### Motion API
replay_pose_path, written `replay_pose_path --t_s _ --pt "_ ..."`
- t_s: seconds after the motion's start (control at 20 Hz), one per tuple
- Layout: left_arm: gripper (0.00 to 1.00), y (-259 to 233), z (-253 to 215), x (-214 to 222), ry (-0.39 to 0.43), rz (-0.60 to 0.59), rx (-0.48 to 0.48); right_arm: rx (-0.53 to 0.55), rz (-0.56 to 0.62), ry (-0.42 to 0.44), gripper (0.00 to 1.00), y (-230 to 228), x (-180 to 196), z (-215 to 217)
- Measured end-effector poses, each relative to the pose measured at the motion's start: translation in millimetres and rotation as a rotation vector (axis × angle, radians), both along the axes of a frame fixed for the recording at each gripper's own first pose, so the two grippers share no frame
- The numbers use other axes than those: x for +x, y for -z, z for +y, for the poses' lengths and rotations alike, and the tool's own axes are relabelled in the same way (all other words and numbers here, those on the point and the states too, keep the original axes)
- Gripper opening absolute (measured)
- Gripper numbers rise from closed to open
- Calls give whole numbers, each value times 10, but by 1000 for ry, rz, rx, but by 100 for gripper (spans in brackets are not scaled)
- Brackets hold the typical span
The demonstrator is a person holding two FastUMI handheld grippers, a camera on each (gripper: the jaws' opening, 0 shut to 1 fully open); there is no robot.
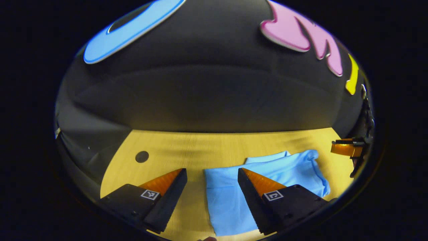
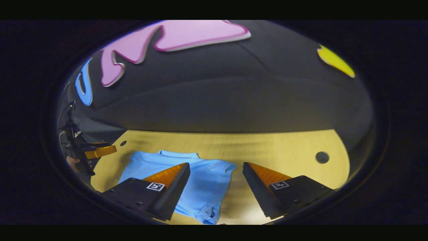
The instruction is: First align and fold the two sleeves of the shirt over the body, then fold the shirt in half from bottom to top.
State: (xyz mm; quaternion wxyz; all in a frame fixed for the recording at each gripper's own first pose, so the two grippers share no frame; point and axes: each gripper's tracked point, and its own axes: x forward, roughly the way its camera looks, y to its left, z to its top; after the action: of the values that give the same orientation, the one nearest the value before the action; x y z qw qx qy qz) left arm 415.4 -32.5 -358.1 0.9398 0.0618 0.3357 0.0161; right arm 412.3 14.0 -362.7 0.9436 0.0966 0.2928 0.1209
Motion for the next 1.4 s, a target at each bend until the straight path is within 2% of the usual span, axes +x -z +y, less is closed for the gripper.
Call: replay_pose_path --t_s 0.2,0.45,0.65,0.85,0.9,1.0,1.05,1.1,1.15,1.4 --pt "97 -1029 -352 -689 68 -176 -45 -99 -209 55 98 -1100 -591 25" --pt "96 -1951 -332 -1706 149 -395 -59 -181 -427 134 98 -2353 -1859 248" --pt "96 -2672 -440 -2706 214 -521 -70 -173 -553 168 97 -3103 -2977 575" --pt "96 -2956 -342 -3461 196 -580 -106 -170 -616 207 97 -3427 -3751 641" --pt "92 -2997 -329 -3539 189 -588 -116 -167 -624 213 97 -3472 -3912 632" --pt "92 -3037 -290 -3781 168 -600 -125 -150 -639 214 95 -3562 -4180 638" --pt "96 -3042 -292 -3920 164 -602 -132 -140 -647 217 96 -3627 -4259 625" --pt "92 -3064 -328 -4010 166 -607 -137 -140 -652 228 97 -3663 -4321 574" --pt "96 -3086 -371 -4060 170 -616 -133 -141 -651 242 96 -3676 -4358 499" --pt "97 -3287 -381 -4123 157 -690 -55 -85 -651 268 95 -3787 -4451 356"
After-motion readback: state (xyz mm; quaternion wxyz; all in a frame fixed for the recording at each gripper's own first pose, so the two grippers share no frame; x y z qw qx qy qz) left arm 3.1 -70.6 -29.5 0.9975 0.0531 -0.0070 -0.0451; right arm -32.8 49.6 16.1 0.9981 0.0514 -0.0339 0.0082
